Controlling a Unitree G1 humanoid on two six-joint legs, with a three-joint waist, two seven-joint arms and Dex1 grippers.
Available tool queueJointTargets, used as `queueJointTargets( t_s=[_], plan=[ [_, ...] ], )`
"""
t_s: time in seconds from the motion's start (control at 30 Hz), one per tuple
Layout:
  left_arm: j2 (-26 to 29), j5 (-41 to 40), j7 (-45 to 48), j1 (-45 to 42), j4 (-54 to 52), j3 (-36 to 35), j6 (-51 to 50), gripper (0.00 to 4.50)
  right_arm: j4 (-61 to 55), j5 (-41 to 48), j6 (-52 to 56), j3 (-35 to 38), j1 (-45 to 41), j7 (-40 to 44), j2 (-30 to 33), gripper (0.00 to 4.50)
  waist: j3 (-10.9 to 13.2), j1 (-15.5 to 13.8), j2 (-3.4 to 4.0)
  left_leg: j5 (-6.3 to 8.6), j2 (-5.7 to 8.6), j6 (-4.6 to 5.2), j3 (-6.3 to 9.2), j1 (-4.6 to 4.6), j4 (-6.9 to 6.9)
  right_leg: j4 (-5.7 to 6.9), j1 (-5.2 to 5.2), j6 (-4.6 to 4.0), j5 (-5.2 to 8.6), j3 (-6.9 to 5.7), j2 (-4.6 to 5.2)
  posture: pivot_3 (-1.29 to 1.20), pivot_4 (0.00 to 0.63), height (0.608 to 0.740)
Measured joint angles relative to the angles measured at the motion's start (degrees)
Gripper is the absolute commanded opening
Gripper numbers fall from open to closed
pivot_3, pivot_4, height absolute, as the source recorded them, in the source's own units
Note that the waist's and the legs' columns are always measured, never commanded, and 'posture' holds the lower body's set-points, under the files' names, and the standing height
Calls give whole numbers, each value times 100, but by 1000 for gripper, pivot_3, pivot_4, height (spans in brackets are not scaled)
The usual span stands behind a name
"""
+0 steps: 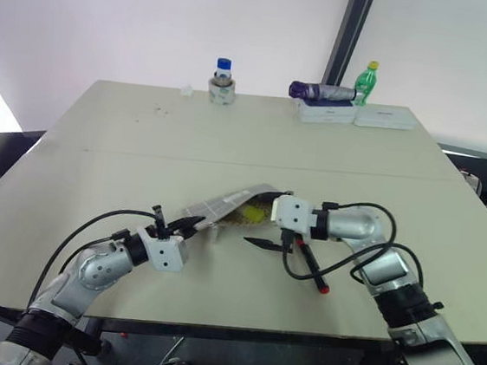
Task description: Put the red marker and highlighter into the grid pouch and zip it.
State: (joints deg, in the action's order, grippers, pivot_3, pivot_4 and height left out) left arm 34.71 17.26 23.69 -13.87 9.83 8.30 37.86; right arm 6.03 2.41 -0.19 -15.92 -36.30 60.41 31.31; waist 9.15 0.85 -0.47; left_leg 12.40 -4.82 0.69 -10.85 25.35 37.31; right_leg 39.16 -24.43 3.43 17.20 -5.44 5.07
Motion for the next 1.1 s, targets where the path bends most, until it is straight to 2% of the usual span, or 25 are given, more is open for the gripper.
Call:
queueJointTargets(
  t_s=[0.17, 0.3, 0.4, 0.53, 0.63, 0.73, 1.07, 1.1],
  plan=[
    [6, -44, 0, -8, 9, -6, -13, 0, -435, 419, 547, 359, 393, 231, 395, 4461, 0, -13, 0, 3, 2, 5, 0, 0, 1, 0, 1, 0, 0, 0, 2, 0, 150, 740],
    [13, -44, -8, -9, 13, -15, -17, 0, -1051, 990, 1464, 891, 964, 38, 511, 4461, 0, -11, 0, 21, 1, 34, 4, 0, 1, 0, 2, 0, 0, 0, 3, 0, 150, 740],
    [17, -45, -19, 3, 13, -34, -17, 0, -1673, 1639, 2172, 1652, 1796, -747, 46, 4461, -2, -18, -3, 21, 0, 34, 9, 0, -1, -1, 6, 0, 0, -2, 2, 0, 150, 740],
    [98, -48, -31, 95, 51, -76, -7, 0, -2216, 1628, 2447, 2189, 3291, -1995, -589, 4461, -3, -25, -6, 22, 5, 36, 11, 2, -2, -4, 8, 0, 1, -6, 7, 0, 150, 740],
    [112, -50, -36, 97, 81, -80, 22, 0, -2919, 1195, 2471, 2187, 4110, -2730, -707, 4461, -4, -4, -6, 23, 3, 34, 14, -2, 0, -4, 8, 0, 1, -5, 6, 0, 150, 740],
    [107, -49, -36, 59, 138, -66, 80, 0, -3428, 813, 2466, 2086, 4441, -3160, -718, 4461, -4, 9, -7, 22, 0, 33, 18, -3, 0, -4, 8, -1, 1, -4, 2, 0, 150, 740],
    [56, -49, -30, -60, 334, -29, 193, 0, -3858, 220, 3030, 1582, 4739, -3774, -643, 4461, -5, -11, -10, 23, 4, 35, 18, -1, 0, -5, 8, -1, 2, -3, 3, 0, 150, 740],
    [55, -49, -30, -60, 338, -24, 197, 0, -3857, 214, 3092, 1565, 4738, -3808, -654, 4227, -6, -11, -10, 23, 3, 35, 19, -1, 0, -5, 8, -1, 2, -3, 2, 0, 150, 740]
  ],
)
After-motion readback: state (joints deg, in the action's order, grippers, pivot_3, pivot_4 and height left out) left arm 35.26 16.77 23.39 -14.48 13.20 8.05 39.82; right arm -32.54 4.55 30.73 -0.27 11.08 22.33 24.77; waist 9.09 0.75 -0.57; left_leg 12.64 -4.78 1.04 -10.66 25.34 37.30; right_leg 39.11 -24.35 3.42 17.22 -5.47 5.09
